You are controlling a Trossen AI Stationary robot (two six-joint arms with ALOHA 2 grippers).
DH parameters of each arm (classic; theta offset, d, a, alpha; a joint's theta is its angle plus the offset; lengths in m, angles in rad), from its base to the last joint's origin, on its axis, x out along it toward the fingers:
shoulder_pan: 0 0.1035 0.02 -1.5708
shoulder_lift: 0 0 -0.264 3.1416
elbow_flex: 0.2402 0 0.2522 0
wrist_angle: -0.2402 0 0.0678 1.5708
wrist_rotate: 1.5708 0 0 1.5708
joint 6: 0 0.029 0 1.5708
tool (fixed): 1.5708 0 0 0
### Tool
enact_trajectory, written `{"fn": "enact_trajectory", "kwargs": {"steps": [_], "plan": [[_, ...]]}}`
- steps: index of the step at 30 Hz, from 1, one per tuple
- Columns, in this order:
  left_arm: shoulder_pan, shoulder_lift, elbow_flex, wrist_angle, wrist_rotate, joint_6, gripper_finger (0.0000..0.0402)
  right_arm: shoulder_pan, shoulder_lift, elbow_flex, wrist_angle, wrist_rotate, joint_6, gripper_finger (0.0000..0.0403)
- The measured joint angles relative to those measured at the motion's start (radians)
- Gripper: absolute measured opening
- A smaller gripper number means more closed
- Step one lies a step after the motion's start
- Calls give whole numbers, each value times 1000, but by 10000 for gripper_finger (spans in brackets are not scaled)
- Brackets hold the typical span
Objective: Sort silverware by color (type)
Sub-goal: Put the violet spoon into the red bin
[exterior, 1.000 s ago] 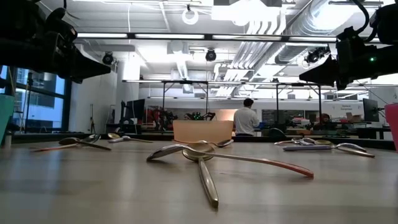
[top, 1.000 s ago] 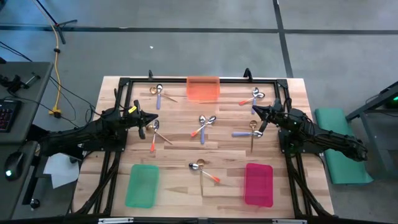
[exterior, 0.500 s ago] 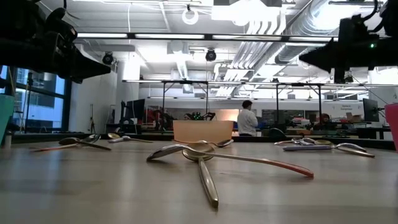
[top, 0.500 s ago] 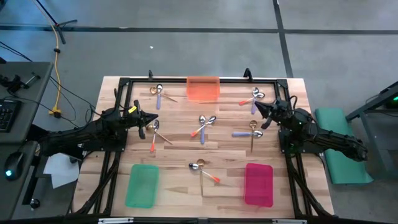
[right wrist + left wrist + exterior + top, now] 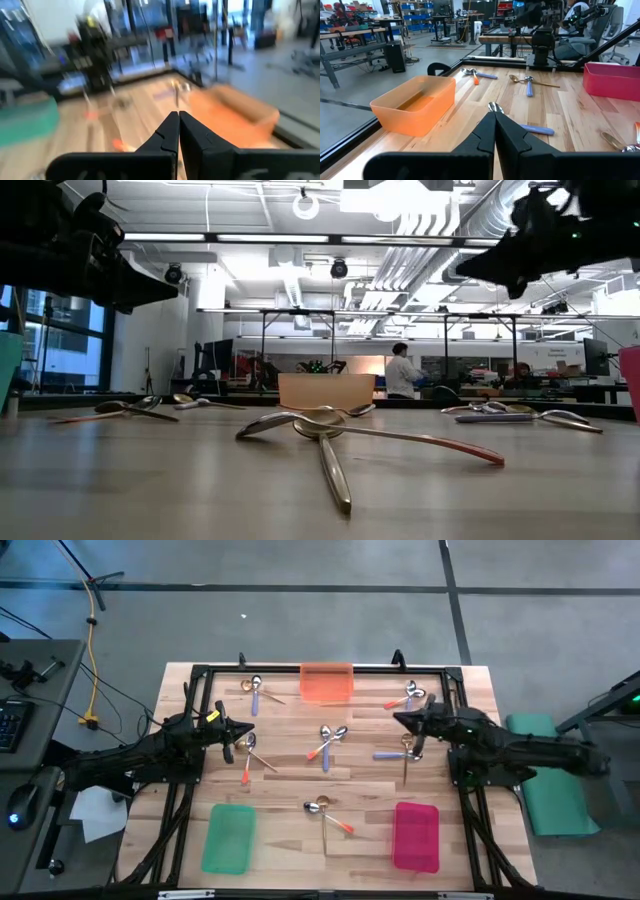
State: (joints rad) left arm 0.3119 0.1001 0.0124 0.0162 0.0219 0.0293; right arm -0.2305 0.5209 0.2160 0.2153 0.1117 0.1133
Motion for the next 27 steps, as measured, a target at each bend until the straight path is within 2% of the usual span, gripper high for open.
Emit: {"fn": "enact_trajectory", "kwargs": {"steps": [6,11,15,21,24,27], "plan": [[0,0,0,0,0,0,0,66,234,159,-226,141,50,0],[0,0,0,0,0,0,0,85,421,268,-358,146,114,17],[0,0,0,0,0,0,0,88,563,366,-497,113,115,67],[0,0,0,0,0,0,0,65,734,554,-835,22,114,144],[0,0,0,3,-2,-2,0,69,797,603,-914,-41,96,164],[0,0,0,5,-7,-1,0,98,854,608,-955,-70,94,168]]}}
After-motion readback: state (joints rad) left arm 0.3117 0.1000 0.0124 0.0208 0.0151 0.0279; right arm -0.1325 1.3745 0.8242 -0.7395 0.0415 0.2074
